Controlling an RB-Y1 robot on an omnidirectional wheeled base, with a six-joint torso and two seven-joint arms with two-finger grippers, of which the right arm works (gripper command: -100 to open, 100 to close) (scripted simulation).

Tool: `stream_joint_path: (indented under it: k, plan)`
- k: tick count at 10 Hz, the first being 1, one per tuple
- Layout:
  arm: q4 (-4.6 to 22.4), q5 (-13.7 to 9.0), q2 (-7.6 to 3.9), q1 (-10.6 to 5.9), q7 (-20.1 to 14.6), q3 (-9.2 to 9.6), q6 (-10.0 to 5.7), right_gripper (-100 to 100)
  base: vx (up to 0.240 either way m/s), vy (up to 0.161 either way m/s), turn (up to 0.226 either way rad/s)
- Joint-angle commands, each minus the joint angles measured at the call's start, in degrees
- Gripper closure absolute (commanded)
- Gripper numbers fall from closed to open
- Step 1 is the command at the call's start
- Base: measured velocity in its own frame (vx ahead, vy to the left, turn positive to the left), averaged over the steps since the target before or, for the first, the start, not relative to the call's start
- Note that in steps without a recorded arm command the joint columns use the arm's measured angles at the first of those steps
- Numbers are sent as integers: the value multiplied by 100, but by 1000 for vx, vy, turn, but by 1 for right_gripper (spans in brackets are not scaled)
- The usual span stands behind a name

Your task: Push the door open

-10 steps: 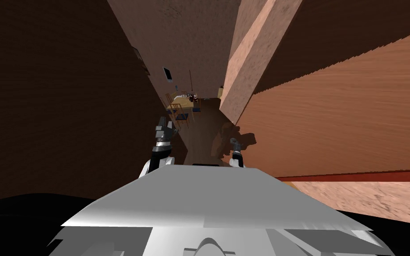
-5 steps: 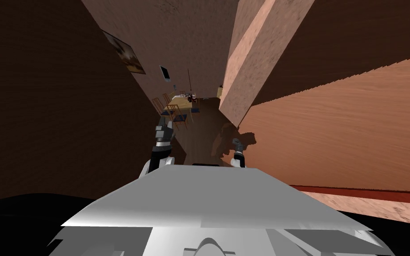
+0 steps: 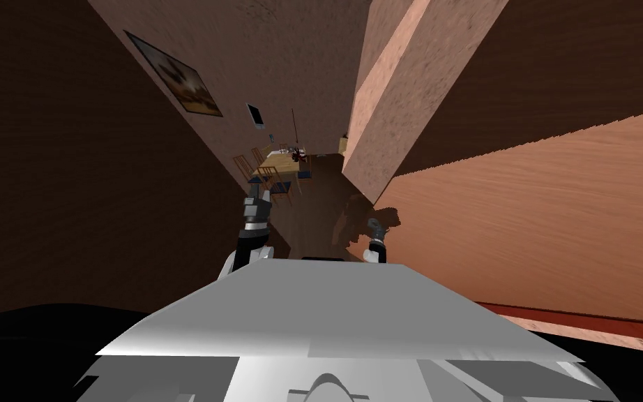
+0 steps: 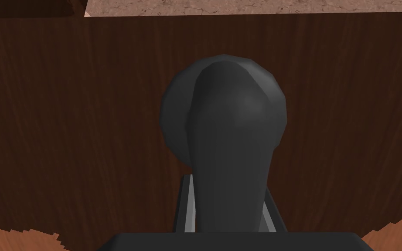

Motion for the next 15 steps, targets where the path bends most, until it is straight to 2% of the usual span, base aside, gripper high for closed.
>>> stream_joint_path:
  k: [1, 10, 12, 13, 15]
  plan:
    - [89, -77, -93, -33, 15, -130, -66, 100, 192, 17, -74]
    - [141, -406, -174, 8, 202, -616, -125, 100, 192, 11, -52]
    - [150, -458, -187, 15, 232, -693, -134, 100, 196, 3, -50]
    - [107, -448, -154, 58, 251, -679, -89, 100, 69, -7, -28]
    - [111, -571, -186, 74, 322, -838, -128, 100, 172, -32, -38]
